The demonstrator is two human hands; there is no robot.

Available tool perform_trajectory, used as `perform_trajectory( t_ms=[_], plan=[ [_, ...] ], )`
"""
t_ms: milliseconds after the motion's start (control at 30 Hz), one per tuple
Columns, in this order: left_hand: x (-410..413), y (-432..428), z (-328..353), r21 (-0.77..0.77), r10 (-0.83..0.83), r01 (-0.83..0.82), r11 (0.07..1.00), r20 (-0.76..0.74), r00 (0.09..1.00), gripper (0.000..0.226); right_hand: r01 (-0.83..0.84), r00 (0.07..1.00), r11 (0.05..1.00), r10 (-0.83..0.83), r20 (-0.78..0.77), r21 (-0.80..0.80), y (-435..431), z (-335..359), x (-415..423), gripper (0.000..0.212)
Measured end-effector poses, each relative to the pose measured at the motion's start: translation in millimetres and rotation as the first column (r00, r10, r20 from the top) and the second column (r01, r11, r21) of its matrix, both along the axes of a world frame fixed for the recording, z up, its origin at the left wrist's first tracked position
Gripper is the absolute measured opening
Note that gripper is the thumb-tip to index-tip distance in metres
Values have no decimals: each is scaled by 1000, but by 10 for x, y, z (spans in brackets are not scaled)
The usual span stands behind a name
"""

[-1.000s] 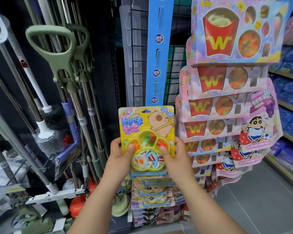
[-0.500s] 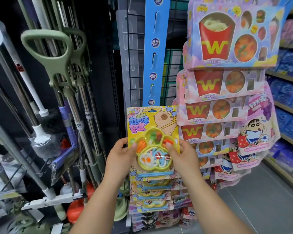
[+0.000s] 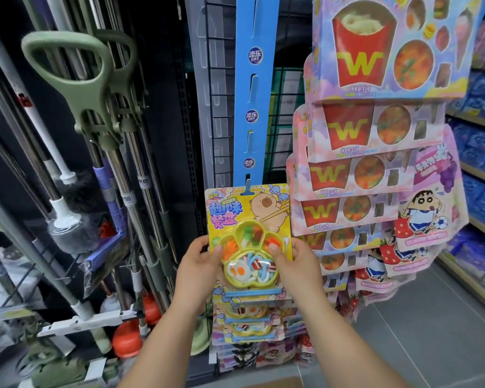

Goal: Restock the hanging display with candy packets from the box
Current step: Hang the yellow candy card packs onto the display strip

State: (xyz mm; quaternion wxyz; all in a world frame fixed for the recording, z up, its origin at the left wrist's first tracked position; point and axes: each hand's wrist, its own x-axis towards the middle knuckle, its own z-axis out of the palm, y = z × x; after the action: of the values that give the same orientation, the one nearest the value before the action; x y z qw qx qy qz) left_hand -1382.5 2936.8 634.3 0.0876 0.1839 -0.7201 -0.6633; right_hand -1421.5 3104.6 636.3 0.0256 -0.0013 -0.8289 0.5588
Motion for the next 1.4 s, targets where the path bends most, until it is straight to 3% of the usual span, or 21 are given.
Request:
perform_trajectory(
  t_ms=[233, 333, 567, 800, 967, 1100, 1167, 1233, 1267, 1400],
  plan=[
    [125, 72, -90, -120, 12, 0, 993, 94, 995, 30, -14, 992, 1000, 12, 123, 11, 32, -236, 98, 46],
    [237, 111, -288, -151, 13, 17, 988, 199, 980, 37, -40, 984, 999, 37, 175, 17, 133, -426, 220, 31],
    [472, 223, -1090, -72, -12, 48, 996, 435, 901, 28, -103, 929, 990, 62, 365, 93, 425, -1179, 422, 3],
    [783, 456, -1775, 144, 3, -108, 984, 586, 810, 26, -177, 853, 967, 58, 519, 184, 674, -1924, 677, 18],
    [1068, 411, -2460, 173, 33, -194, 966, 657, 753, 14, -255, 780, 939, 58, 623, 232, 753, -2573, 849, 10],
    [1291, 309, -3053, 188, 20, -232, 954, 735, 678, 23, -284, 691, 923, 10, 723, 259, 752, -3199, 1064, 15],
    [1379, 249, -3444, 187, -18, -217, 958, 796, 605, 31, -296, 633, 921, -8, 774, 251, 753, -3623, 1193, 20],
    [1461, 233, -3844, 212, -104, -132, 968, 822, 561, 36, -339, 589, 904, -14, 808, 262, 730, -4028, 1302, 4],
    [1497, 223, -4038, 210, -127, -97, 973, 836, 533, 36, -348, 575, 900, -17, 818, 263, 700, -4227, 1344, 8],
    [1679, 200, -4825, 150, -73, -116, 982, 865, 497, 15, -382, 501, 878, -63, 863, 286, 563, -4997, 1429, 21]
  ],
)
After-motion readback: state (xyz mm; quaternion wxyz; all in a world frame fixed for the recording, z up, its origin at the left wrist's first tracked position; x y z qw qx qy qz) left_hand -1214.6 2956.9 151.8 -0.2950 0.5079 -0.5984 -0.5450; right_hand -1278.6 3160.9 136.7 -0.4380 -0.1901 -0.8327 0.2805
